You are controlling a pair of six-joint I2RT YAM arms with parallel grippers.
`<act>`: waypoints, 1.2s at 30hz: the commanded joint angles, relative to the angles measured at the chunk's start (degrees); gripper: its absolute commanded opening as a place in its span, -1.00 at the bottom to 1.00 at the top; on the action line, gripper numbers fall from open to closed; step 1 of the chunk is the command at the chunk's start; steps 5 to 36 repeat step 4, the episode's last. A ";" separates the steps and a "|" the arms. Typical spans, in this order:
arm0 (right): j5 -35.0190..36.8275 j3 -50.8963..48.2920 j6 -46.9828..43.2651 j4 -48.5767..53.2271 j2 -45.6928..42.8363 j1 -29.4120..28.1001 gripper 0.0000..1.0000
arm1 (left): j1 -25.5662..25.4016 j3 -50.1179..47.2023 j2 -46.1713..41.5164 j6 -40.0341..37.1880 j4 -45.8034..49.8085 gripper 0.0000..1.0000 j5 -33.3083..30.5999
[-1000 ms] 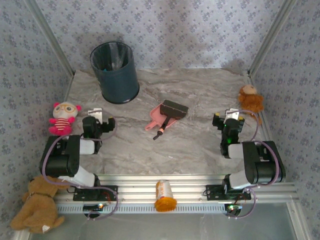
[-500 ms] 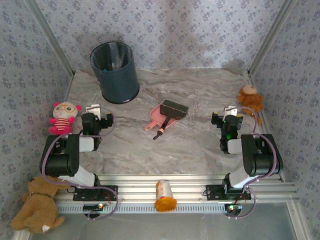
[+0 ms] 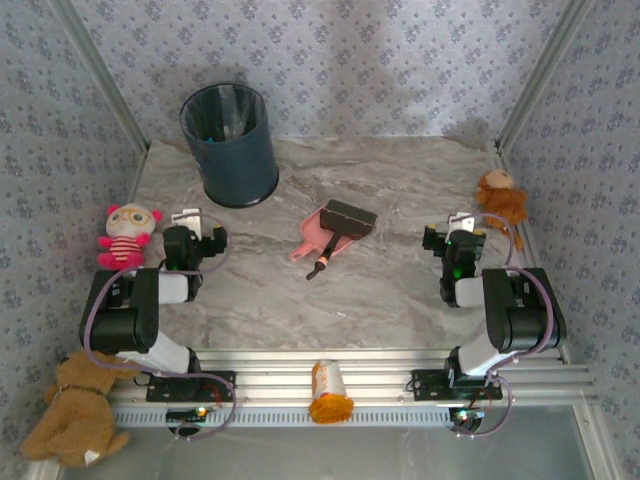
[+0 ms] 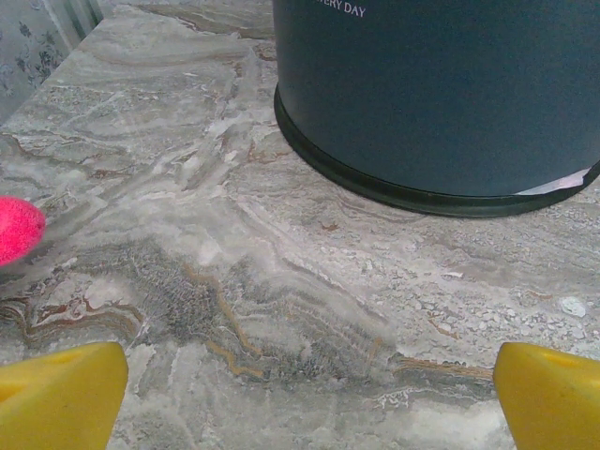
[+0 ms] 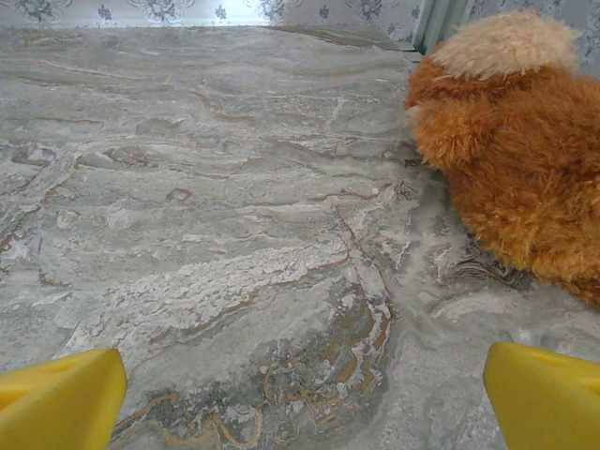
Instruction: Sweep away the paper scraps from the table
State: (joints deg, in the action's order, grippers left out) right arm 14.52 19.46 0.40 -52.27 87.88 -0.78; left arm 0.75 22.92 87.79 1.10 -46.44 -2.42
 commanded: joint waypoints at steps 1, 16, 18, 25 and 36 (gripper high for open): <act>0.46 0.75 0.31 0.06 -0.06 0.34 1.00 | 0.28 0.90 0.14 0.53 0.12 1.00 -0.49; 0.53 0.71 0.35 0.06 -0.05 0.35 1.00 | 0.25 0.67 0.18 0.42 -0.10 1.00 -0.49; 0.53 0.71 0.35 0.06 -0.05 0.35 1.00 | 0.25 0.67 0.18 0.42 -0.10 1.00 -0.49; 0.53 0.71 0.35 0.06 -0.05 0.35 1.00 | 0.25 0.67 0.18 0.42 -0.10 1.00 -0.49; 0.53 0.71 0.35 0.06 -0.05 0.35 1.00 | 0.25 0.67 0.18 0.42 -0.10 1.00 -0.49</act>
